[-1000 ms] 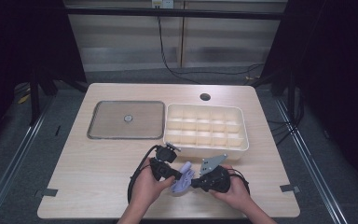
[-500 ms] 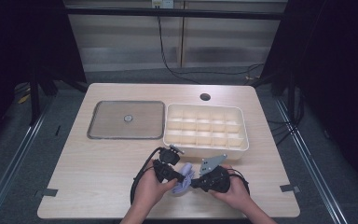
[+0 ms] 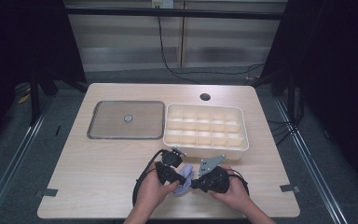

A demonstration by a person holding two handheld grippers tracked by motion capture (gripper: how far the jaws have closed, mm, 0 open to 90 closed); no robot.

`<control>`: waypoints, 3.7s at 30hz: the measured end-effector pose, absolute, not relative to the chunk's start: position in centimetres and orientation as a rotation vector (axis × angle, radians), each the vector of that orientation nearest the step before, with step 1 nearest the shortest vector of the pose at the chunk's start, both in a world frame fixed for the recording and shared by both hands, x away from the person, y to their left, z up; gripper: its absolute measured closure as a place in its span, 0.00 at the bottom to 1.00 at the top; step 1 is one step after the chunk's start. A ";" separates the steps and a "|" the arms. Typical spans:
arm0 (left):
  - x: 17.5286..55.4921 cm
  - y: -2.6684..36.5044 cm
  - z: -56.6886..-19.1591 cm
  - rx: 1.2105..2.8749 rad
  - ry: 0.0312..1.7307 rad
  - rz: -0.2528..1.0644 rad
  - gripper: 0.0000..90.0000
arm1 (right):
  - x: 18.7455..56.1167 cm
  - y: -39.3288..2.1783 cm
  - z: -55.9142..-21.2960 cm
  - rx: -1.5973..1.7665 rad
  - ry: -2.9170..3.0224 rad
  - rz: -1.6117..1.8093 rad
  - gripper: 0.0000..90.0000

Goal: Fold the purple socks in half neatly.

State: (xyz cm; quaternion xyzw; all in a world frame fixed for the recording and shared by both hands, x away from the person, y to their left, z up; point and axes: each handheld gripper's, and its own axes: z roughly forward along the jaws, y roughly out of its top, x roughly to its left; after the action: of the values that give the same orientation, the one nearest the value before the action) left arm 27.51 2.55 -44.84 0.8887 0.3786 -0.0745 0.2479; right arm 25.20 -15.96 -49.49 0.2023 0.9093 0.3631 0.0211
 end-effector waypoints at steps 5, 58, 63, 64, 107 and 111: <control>27.5 2.4 -44.9 2.416 1.031 -0.205 0.91 | 25.2 -16.0 -49.5 0.630 2.821 1.125 0.98; 26.9 2.0 -44.5 2.428 0.990 -0.183 0.91 | 25.5 -15.6 -49.8 0.669 2.796 1.155 0.98; 27.0 1.9 -45.0 2.431 0.997 -0.188 0.91 | 25.6 -16.2 -49.7 0.688 2.796 1.136 0.98; 27.0 1.8 -45.1 2.430 0.997 -0.189 0.91 | 25.6 -16.4 -49.6 0.696 2.795 1.130 0.98; 26.1 2.3 -46.5 2.412 0.994 -0.151 0.91 | 27.2 -16.8 -46.2 0.731 2.687 1.223 1.00; 26.1 2.4 -46.5 2.403 0.996 -0.156 0.91 | 27.5 -15.8 -46.3 0.715 2.690 1.238 1.00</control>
State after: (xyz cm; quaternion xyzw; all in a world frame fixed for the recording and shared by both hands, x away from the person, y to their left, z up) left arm 26.05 2.42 -46.52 0.8892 0.3686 -0.0577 0.2647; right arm 27.55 -15.84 -46.28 0.2345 0.8821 0.4058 0.0476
